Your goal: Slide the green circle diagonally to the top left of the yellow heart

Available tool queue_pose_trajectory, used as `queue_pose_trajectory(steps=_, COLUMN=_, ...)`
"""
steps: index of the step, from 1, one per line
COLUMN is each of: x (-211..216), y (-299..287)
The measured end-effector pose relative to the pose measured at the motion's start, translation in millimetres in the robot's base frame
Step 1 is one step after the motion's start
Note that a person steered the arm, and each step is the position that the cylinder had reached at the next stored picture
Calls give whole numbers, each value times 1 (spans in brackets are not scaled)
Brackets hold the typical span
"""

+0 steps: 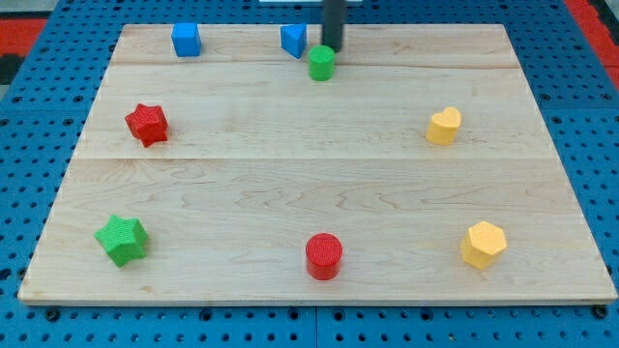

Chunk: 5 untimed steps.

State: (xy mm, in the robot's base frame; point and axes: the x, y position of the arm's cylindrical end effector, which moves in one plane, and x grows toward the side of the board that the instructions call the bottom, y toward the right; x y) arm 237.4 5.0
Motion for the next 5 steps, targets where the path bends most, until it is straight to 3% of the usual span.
queue_pose_trajectory(steps=1, x=56, y=-8)
queue_pose_trajectory(steps=2, x=77, y=-34)
queue_pose_trajectory(steps=4, x=64, y=26)
queue_pose_trajectory(steps=5, x=99, y=-8)
